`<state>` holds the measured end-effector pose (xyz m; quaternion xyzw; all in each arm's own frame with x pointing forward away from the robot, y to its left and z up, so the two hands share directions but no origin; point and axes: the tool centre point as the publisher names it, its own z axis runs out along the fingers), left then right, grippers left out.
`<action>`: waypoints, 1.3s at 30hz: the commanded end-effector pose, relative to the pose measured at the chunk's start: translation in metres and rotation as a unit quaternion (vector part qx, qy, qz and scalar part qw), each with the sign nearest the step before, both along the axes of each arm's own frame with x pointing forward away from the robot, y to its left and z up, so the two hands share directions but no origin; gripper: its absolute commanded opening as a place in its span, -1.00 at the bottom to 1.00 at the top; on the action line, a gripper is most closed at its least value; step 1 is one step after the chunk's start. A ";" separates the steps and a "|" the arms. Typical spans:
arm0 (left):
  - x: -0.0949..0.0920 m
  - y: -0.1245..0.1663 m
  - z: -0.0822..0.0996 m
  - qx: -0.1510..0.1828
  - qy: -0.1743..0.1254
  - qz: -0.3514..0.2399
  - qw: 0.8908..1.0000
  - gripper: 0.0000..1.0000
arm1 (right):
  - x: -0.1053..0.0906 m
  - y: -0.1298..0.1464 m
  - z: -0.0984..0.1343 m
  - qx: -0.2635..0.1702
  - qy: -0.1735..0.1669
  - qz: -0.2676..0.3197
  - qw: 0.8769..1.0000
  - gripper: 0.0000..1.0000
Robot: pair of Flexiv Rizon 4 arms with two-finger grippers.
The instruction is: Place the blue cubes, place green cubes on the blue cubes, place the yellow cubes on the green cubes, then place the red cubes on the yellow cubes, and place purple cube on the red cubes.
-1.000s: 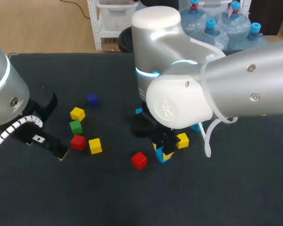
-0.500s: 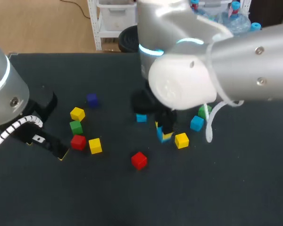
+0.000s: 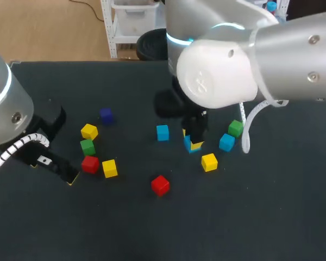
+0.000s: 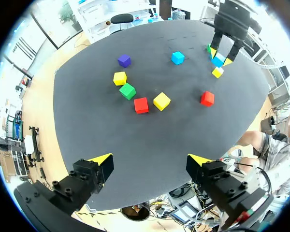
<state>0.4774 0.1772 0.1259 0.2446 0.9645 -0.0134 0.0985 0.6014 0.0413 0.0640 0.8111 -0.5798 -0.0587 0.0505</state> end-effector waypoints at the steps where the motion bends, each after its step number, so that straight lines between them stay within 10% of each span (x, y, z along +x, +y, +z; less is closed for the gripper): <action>1: 0.001 0.000 0.000 -0.001 0.001 -0.001 1.000 1.00 | 0.001 0.000 0.000 0.000 0.001 0.000 1.000 -1.00; 39: 0.001 0.000 0.000 -0.001 0.001 -0.001 1.000 1.00 | 0.062 0.003 -0.052 0.036 0.019 -0.060 0.997 -1.00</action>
